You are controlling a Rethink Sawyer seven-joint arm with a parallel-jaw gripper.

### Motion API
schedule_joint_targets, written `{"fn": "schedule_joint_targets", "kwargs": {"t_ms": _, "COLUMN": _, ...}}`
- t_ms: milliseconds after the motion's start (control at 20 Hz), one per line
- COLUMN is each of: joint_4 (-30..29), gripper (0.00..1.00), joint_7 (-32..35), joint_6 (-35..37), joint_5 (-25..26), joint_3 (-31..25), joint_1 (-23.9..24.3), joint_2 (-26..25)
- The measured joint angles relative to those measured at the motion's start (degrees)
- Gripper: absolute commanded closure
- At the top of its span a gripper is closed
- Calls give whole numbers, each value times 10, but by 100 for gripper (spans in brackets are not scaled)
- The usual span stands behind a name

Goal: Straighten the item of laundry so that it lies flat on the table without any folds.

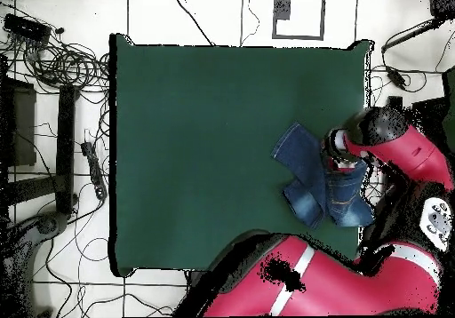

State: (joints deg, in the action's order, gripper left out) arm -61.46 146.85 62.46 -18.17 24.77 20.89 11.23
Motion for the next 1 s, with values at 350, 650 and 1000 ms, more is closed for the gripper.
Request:
{"fn": "schedule_joint_targets", "kwargs": {"t_ms": 350, "joint_4": 6, "gripper": 100, "joint_7": 0, "joint_6": 11, "joint_5": 15, "joint_3": 0, "joint_1": 1, "joint_2": 15}}
{"fn": "schedule_joint_targets", "kwargs": {"t_ms": 650, "joint_4": 6, "gripper": 100, "joint_7": 0, "joint_6": 11, "joint_5": 30, "joint_3": 0, "joint_1": 0, "joint_2": 24}}
{"fn": "schedule_joint_targets", "kwargs": {"t_ms": 1000, "joint_4": 5, "gripper": 100, "joint_7": 0, "joint_6": 5, "joint_5": 34, "joint_3": 0, "joint_1": -1, "joint_2": 24}}
